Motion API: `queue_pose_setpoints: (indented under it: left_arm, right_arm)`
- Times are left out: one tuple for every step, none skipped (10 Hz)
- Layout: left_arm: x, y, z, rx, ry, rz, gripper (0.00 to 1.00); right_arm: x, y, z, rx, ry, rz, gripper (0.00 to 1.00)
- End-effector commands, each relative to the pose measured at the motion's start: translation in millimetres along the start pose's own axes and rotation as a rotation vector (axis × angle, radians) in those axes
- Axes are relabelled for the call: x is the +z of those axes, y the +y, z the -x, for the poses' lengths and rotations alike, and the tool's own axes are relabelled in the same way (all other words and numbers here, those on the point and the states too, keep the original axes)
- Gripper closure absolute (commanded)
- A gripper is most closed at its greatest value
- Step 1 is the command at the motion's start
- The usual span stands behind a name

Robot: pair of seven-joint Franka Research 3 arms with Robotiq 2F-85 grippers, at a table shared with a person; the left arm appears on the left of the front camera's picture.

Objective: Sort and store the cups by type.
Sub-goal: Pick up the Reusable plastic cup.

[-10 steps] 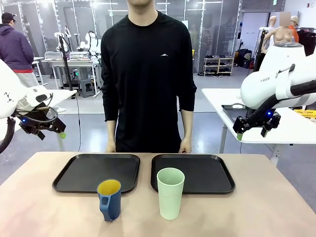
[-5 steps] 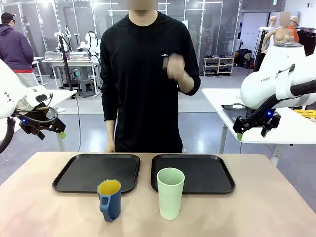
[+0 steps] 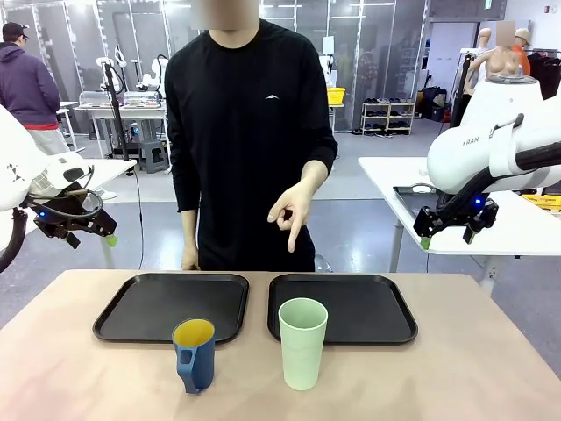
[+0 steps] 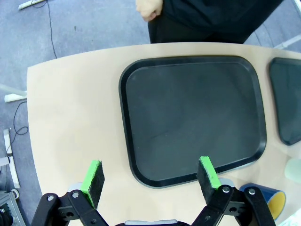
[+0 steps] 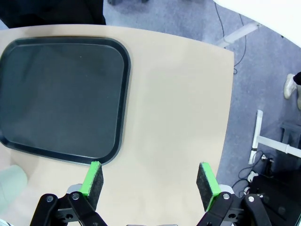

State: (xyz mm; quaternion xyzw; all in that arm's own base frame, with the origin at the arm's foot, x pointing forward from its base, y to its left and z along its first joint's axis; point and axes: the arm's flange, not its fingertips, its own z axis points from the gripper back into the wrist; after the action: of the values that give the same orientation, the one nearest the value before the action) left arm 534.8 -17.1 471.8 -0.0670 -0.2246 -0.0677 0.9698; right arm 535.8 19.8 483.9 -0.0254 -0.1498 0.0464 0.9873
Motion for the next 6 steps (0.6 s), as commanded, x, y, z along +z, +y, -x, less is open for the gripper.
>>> queue_pose_setpoints:
  left_arm:
    - [1.8,1.8,0.3,0.003,-0.008,0.003,0.00]
    - [1.8,1.8,0.3,0.003,-0.008,0.003,0.00]
    - [1.8,1.8,0.3,0.003,-0.008,0.003,0.00]
    - [1.8,1.8,0.3,0.003,-0.008,0.003,0.00]
    - [1.8,1.8,0.3,0.003,-0.008,0.003,0.00]
    - [1.8,1.8,0.3,0.003,-0.008,0.003,0.00]
  right_arm:
    - [1.9,-0.1,0.1,0.004,-0.010,0.005,0.00]
    - [1.9,-0.1,0.1,0.004,-0.010,0.005,0.00]
    - [1.9,-0.1,0.1,0.004,-0.010,0.005,0.00]
    - [1.9,-0.1,0.1,0.004,-0.010,0.005,0.00]
    - [1.9,-0.1,0.1,0.004,-0.010,0.005,0.00]
    - [1.9,-0.1,0.1,0.004,-0.010,0.005,0.00]
